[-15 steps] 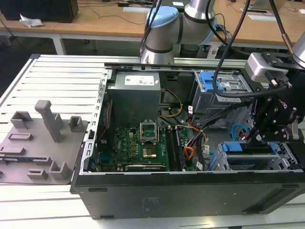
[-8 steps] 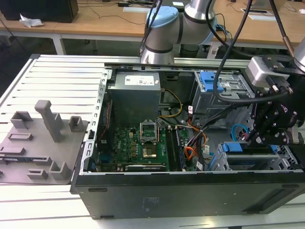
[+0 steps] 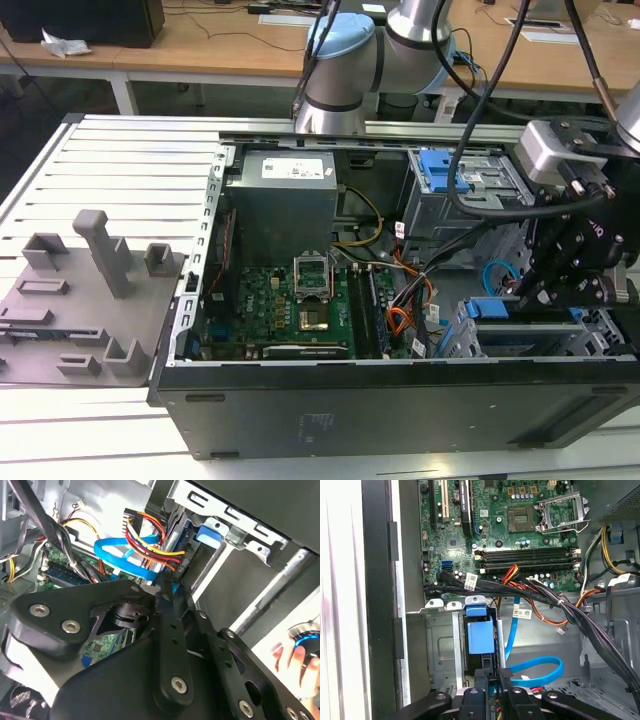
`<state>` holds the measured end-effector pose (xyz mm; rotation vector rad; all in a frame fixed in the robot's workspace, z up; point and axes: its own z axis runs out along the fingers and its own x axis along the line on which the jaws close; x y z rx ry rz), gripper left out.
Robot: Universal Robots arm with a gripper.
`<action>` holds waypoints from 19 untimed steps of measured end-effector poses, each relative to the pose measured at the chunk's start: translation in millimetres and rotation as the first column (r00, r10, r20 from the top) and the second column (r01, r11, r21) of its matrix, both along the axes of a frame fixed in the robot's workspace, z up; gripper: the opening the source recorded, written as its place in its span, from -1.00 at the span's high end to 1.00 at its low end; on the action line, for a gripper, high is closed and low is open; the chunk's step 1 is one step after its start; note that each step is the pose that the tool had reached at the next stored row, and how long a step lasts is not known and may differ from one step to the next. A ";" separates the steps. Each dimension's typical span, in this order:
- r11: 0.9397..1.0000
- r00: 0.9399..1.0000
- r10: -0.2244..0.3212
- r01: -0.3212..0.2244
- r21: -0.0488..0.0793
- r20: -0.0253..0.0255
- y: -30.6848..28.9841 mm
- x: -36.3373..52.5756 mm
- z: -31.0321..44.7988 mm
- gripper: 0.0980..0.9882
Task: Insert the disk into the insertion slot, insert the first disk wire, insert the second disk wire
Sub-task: 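Insert the second disk wire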
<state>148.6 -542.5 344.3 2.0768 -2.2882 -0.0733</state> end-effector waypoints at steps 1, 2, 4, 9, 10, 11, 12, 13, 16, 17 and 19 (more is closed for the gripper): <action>1.000 1.000 0.000 0.000 0.000 0.000 0.0 0.0 7.4 0.68; 1.000 1.000 0.000 0.000 0.000 0.000 0.0 0.0 14.6 0.68; 1.000 1.000 0.000 0.000 0.000 0.000 0.4 0.0 20.3 0.68; 1.000 1.000 0.000 0.000 0.004 0.000 0.5 -1.4 32.5 0.98; 1.000 1.000 0.000 0.000 0.008 0.000 0.5 -2.9 32.7 0.98; 1.000 1.000 0.000 0.000 0.013 0.000 0.5 -4.6 32.8 0.98; 1.000 1.000 0.000 0.000 0.018 0.001 0.6 -6.9 32.7 0.98; 1.000 1.000 0.000 0.000 0.021 0.001 0.6 -8.8 32.7 0.98; 1.000 1.000 0.000 0.000 0.026 0.002 0.5 -11.9 32.7 0.98; 1.000 1.000 0.000 0.000 0.026 0.002 0.5 -11.9 32.7 0.98; 1.000 1.000 0.000 0.000 0.025 0.002 0.5 -12.0 32.7 0.98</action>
